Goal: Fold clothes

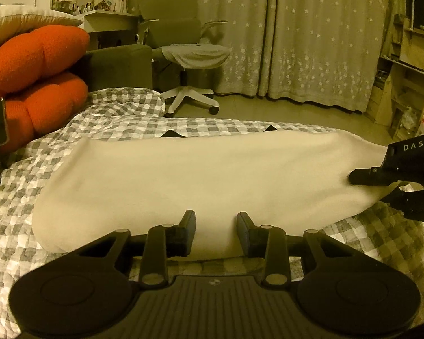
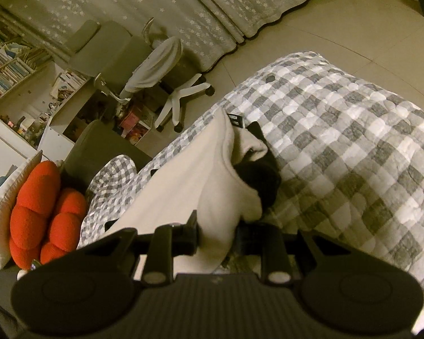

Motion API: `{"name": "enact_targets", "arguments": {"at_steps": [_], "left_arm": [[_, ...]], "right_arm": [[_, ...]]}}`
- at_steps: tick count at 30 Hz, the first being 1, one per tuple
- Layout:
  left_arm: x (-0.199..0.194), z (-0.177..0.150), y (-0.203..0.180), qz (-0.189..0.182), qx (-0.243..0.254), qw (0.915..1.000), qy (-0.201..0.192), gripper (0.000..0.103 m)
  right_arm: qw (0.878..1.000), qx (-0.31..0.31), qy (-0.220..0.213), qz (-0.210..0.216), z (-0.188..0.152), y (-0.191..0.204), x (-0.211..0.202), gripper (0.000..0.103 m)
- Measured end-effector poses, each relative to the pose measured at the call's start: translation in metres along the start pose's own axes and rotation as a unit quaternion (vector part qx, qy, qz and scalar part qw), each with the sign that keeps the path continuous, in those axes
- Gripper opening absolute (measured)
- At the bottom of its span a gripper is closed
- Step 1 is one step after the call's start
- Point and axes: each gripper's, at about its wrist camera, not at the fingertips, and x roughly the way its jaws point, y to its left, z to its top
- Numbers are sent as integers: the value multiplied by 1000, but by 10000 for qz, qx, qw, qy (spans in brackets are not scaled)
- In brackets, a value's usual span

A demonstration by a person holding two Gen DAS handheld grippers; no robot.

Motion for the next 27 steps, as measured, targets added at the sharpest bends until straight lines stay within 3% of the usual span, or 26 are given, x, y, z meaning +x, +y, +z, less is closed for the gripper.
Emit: {"name": "enact_targets", "arguments": {"at_steps": [9,27], "left_arm": [[2,6,11,-124,-305,9994,107,34],[3,12,21,-219,-442,9985,220,30]], "right_arm": [[10000,-18,26,-15,-1,-1,0,23],[10000,-68,9,-36,-1,1,1,23]]}}
